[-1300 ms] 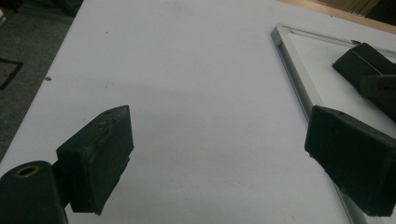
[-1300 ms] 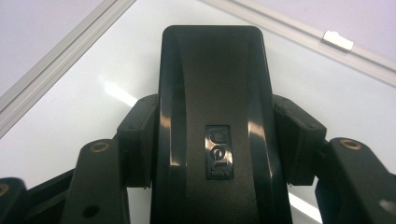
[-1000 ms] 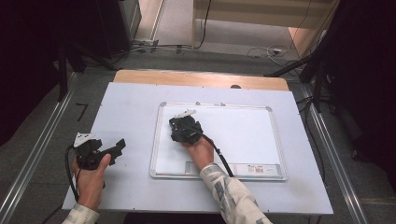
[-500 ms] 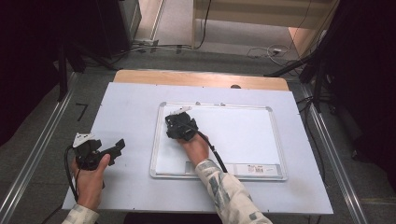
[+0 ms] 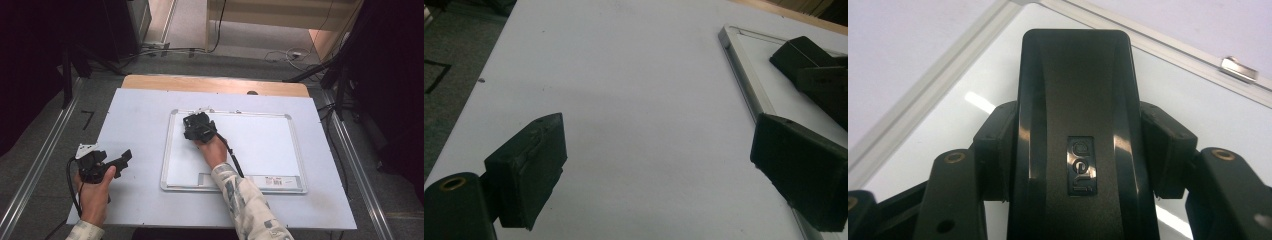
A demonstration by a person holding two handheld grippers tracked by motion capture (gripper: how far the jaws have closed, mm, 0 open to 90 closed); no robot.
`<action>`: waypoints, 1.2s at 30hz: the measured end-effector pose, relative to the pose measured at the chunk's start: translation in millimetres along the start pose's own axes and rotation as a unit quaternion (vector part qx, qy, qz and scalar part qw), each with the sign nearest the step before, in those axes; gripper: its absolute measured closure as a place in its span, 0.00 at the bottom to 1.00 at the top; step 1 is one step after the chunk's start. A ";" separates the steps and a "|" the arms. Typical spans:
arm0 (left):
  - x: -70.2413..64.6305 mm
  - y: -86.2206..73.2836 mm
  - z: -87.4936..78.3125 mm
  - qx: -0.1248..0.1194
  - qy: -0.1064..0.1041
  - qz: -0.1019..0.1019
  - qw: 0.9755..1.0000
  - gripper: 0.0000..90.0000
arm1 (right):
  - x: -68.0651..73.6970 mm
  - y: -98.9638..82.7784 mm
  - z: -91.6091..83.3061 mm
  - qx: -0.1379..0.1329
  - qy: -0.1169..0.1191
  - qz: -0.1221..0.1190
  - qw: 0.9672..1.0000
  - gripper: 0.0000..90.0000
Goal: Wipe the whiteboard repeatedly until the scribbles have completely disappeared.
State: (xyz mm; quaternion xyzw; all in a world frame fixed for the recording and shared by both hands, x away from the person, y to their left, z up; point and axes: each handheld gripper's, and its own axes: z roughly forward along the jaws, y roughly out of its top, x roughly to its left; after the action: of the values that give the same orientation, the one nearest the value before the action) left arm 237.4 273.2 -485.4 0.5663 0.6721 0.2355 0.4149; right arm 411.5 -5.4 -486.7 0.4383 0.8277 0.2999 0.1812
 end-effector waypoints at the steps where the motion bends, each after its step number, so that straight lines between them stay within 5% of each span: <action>1: -0.1 0.0 0.1 0.000 0.000 0.001 1.000 0.10 | -1.9 -0.8 -0.6 0.000 -0.002 0.001 1.000 0.42; 10: -3.3 0.4 2.5 0.003 -0.001 0.004 1.000 0.09 | -3.9 -15.2 -12.3 0.000 -0.004 0.001 1.000 0.42; 19: -5.9 0.7 3.6 0.004 -0.002 0.008 1.000 0.10 | 19.7 -26.5 -22.5 0.002 0.008 -0.015 1.000 0.41; 26: -5.5 0.9 3.6 0.004 -0.004 0.007 1.000 0.09 | 31.8 -22.8 -19.2 0.001 0.017 -0.019 1.000 0.41; 36: -3.8 0.8 2.3 0.002 -0.004 0.005 1.000 0.09 | 30.5 -8.4 -7.4 0.002 0.021 -0.016 1.000 0.41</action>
State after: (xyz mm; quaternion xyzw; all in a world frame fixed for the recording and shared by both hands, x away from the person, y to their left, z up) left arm 239.8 269.5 -484.9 0.5711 0.6684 0.2340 0.4151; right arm 385.3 13.9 -487.7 0.4189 0.8387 0.3047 0.1678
